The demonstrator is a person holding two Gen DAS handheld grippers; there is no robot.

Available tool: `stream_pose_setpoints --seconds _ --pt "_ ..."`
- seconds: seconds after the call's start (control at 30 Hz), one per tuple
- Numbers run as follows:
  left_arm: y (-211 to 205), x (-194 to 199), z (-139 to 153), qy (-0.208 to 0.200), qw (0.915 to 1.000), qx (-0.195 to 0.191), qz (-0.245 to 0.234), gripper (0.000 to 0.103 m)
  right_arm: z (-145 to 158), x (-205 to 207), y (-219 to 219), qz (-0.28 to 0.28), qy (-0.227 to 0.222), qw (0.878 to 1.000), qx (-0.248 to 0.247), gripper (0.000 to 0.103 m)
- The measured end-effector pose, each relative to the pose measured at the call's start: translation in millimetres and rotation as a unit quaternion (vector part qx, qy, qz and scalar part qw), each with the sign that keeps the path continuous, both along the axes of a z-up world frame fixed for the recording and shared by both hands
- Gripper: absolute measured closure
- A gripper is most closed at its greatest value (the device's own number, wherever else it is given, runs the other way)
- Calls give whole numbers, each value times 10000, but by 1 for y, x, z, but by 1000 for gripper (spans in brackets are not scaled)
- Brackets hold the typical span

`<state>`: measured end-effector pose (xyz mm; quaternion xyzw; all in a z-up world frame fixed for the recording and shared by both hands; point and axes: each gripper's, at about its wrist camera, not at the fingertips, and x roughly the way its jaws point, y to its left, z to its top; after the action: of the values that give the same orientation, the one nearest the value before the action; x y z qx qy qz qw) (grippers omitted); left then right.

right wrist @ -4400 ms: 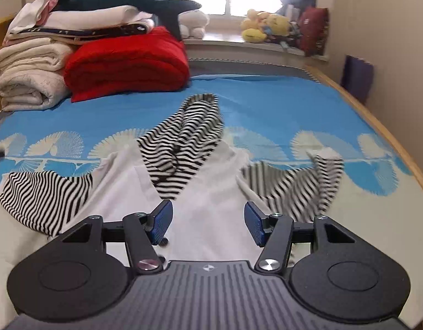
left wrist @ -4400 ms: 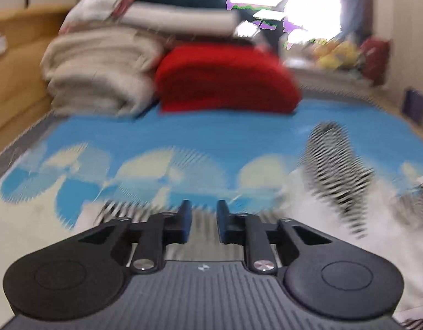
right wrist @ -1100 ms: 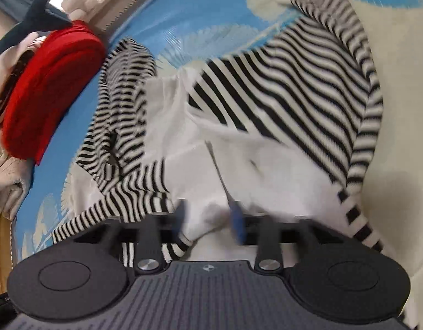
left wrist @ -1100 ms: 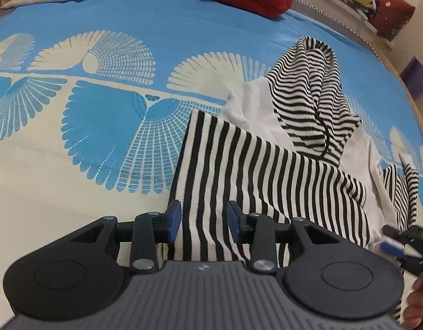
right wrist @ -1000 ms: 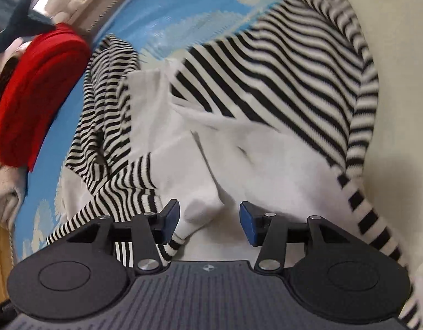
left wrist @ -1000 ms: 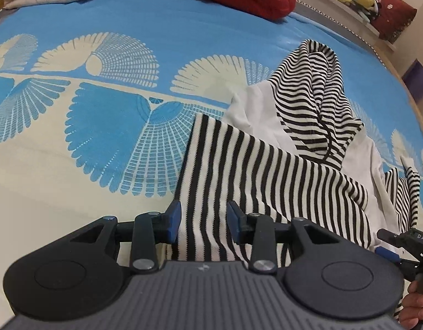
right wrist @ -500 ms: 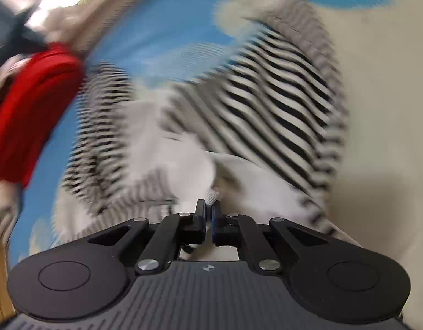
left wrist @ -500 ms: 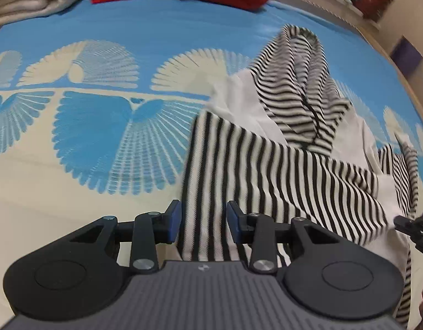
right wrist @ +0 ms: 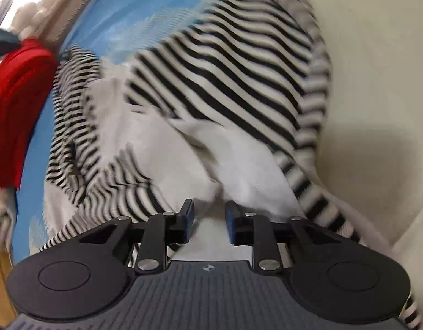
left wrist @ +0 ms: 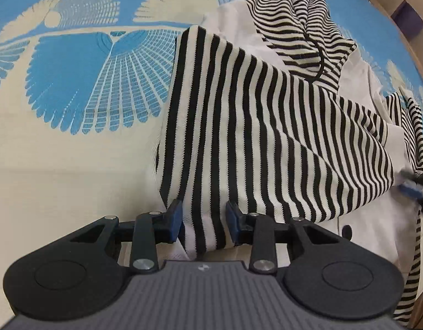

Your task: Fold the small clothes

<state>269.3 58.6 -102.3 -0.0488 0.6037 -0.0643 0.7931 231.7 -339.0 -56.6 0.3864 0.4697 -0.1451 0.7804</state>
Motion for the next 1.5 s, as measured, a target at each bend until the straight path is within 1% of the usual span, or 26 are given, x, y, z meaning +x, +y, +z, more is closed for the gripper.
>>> stream_pose_setpoints --seconds 0.07,0.1,0.13,0.17,0.2,0.23,0.3,0.37,0.43,0.6,0.73,0.8,0.83,0.9,0.93,0.97,1.0,1.03,1.07,1.13,1.23,1.27,1.33,1.37,1.43,1.5 --pt "-4 -2 12 -346 9993 -141 -61 60 21 4 -7 55 -436 9988 -230 72" --pt "-6 -3 8 -331 9993 -96 -175 54 26 5 -14 26 -558 9980 -310 72" --pt "-7 -2 -4 -115 9996 104 -243 56 32 5 -22 -42 -664 9970 -407 72" --pt "-7 -3 -15 26 9996 198 -209 57 36 4 -31 -138 -693 9962 -500 72" --pt "-7 -4 -15 -36 9996 205 -180 57 38 2 -41 -256 -685 9956 -580 72" --pt "-11 -2 -9 -30 9994 271 -206 57 39 0 -49 -354 -675 9952 -620 72" --pt "-16 -3 10 -328 9991 130 -254 56 42 -4 -72 -591 -697 9933 -710 72" --pt "-18 -1 28 -562 9981 -63 -258 55 47 -6 -89 -724 -730 9900 -964 72" --pt "-24 0 39 -720 9969 -125 -282 54 46 2 -103 -771 -756 9858 -1285 70" --pt "-26 2 46 -771 9968 -74 -191 54 21 61 -135 -222 -538 9781 -1996 70" --pt "-17 3 47 -757 9971 -49 -110 54 3 100 -147 82 -463 9733 -2245 68" --pt "-12 5 47 -769 9970 -47 -55 54 -2 120 -142 372 -445 9656 -2535 65" --pt "-10 6 47 -772 9970 -40 -25 54 -4 130 -138 563 -353 9592 -2749 64" --pt "-8 7 47 -775 9970 -12 32 54 -10 144 -137 665 -26 9485 -3098 64" --pt "-7 8 48 -781 9969 -9 43 54 -16 150 -141 661 167 9481 -3107 65" --pt "-7 8 48 -787 9969 -15 46 54 -19 152 -148 578 286 9504 -3043 68" --pt "-6 9 50 -798 9968 -29 53 54 -19 150 -154 444 317 9530 -2980 91" --pt "-5 9 51 -810 9967 -47 71 54 -16 146 -161 326 297 9569 -2871 103" --pt "-4 10 52 -818 9966 -63 87 54 -8 139 -165 170 146 9620 -2722 102" --pt "-1 10 56 -846 9963 -107 117 54 18 119 -169 -160 -365 9701 -2395 102" --pt "6 11 62 -910 9955 -185 196 54 69 77 -152 -328 -1247 9724 -1947 102" --pt "8 11 64 -924 9952 -210 237 54 86 63 -138 -292 -1481 9719 -1805 102" --pt "14 11 67 -946 9946 -254 335 54 120 30 -102 -267 -1979 9663 -1623 102" --pt "17 10 67 -953 9944 -262 378 54 132 16 -83 -242 -2141 9641 -1552 102" --pt "21 10 68 -952 9939 -264 493 54 144 -8 -46 -307 -2298 9628 -1386 102" --pt "26 10 67 -931 9935 -257 605 54 140 -21 -15 -253 -2416 9632 -1150 102"
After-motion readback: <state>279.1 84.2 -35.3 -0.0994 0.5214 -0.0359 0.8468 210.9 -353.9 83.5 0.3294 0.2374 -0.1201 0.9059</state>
